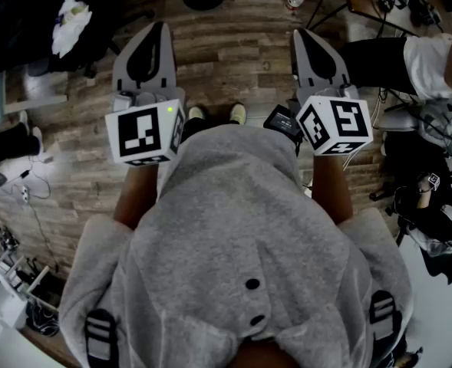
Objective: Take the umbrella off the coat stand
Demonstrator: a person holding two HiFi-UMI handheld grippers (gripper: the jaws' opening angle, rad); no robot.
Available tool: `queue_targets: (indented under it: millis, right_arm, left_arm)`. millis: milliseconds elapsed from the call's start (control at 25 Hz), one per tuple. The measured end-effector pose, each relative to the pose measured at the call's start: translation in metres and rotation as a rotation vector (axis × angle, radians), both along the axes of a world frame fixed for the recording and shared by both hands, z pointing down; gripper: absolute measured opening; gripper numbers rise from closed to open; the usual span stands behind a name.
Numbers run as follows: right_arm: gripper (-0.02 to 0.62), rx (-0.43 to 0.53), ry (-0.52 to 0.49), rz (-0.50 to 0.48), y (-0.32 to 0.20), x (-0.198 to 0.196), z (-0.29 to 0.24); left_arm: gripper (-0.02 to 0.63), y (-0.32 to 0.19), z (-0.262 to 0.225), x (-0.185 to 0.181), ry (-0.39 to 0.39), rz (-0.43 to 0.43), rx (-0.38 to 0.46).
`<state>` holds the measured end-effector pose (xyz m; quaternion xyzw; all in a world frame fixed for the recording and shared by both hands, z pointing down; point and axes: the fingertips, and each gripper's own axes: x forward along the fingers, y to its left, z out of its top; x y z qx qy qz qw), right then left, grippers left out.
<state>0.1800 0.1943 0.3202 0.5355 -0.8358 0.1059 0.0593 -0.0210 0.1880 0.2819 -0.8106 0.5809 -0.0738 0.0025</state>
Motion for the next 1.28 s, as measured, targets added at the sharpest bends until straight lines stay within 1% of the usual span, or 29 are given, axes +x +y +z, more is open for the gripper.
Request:
queue_targets:
  millis: [240, 440, 640, 800, 1000, 1120, 1280]
  right_arm:
    - [0.009, 0.002, 0.006, -0.019, 0.002, 0.012, 0.003]
    - [0.009, 0.042, -0.017, -0.037, 0.002, 0.016, 0.0]
    - [0.009, 0.029, -0.027, -0.054, 0.0, 0.021, 0.004]
    - [0.009, 0.03, -0.02, -0.077, -0.002, 0.02, 0.005]
    - [0.009, 0.009, -0.039, -0.079, 0.0, 0.019, 0.009]
    - [0.009, 0.004, -0.053, -0.073, 0.0, 0.02, 0.01]
    - [0.009, 0.0, -0.058, -0.063, 0.001, 0.02, 0.012]
  left_arm:
    - [0.012, 0.008, 0.015, 0.01, 0.012, -0.015, -0.023]
    - [0.012, 0.009, 0.015, 0.012, 0.01, -0.035, -0.015]
    - [0.012, 0.012, 0.008, 0.018, -0.028, -0.055, 0.007]
    - [0.012, 0.015, 0.007, 0.023, -0.048, -0.066, -0.003]
    - [0.012, 0.014, 0.007, 0.031, -0.055, -0.049, -0.033]
    - [0.012, 0.014, 0.007, 0.034, -0.068, -0.034, -0.032]
    - [0.012, 0.014, 0.009, 0.033, -0.061, -0.023, -0.036]
